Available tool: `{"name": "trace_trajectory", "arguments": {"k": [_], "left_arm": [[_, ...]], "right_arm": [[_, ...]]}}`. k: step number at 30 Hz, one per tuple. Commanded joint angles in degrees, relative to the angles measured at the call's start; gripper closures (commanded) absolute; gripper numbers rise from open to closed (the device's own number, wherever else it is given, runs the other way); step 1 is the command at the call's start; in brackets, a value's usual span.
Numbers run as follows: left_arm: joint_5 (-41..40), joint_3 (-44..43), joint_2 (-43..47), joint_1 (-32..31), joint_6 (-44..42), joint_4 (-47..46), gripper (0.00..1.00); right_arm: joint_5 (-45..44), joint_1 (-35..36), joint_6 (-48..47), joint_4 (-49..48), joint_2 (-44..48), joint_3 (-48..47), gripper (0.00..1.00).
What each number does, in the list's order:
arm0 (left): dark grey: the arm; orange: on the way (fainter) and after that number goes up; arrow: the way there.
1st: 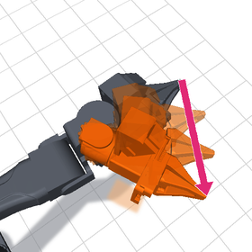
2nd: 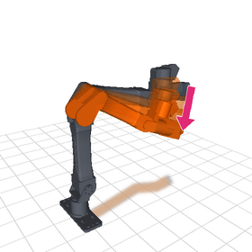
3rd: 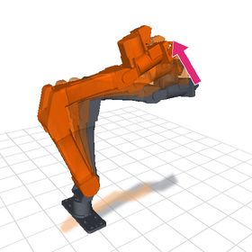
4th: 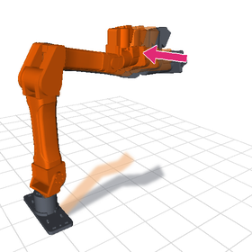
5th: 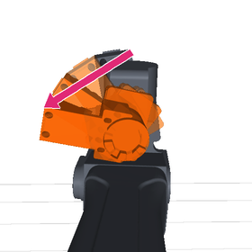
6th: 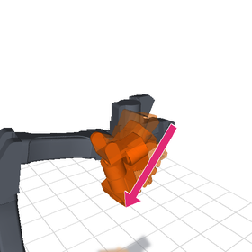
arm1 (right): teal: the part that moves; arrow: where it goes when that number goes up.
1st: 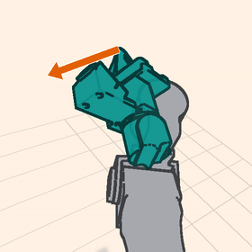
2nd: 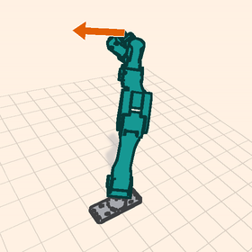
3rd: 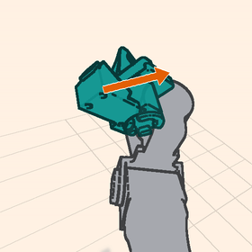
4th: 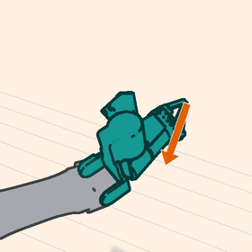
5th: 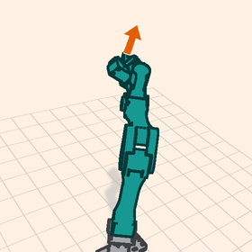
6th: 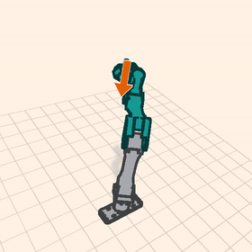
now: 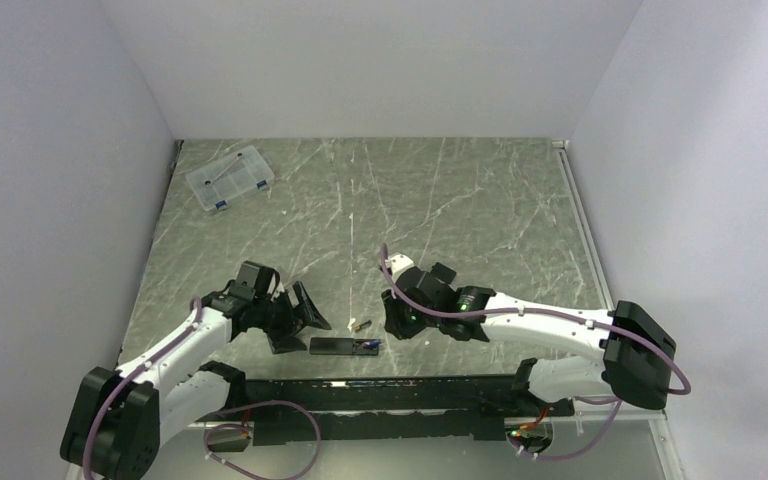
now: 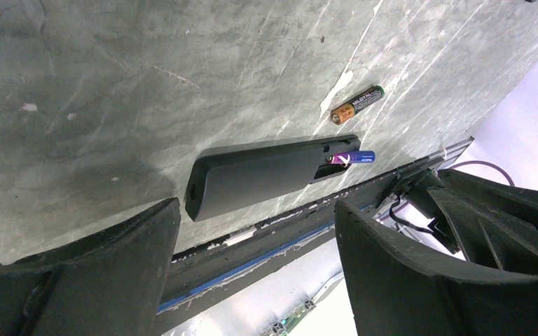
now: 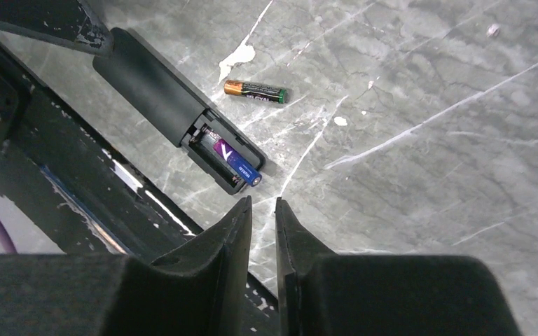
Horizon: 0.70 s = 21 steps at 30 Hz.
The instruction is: Load the batteries into the remote control
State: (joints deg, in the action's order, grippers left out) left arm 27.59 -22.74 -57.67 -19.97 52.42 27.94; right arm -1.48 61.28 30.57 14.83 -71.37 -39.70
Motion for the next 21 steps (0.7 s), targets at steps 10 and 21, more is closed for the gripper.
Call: {"name": "trace_trajectory", "arguments": {"k": [10,21], "left_arm": [[2.99,0.26,-3.83,-0.25,-2.66,-4.62,0.31],[4.02,0.72,-3.95,-0.25,-2.94,-5.22,0.38]], "right_arm": [[7.93,-1.59,13.13,-12.39,-4.47,3.23,0.75],[4.04,-2.20,15.67,-8.75,-5.36,2.82,0.74]]}}
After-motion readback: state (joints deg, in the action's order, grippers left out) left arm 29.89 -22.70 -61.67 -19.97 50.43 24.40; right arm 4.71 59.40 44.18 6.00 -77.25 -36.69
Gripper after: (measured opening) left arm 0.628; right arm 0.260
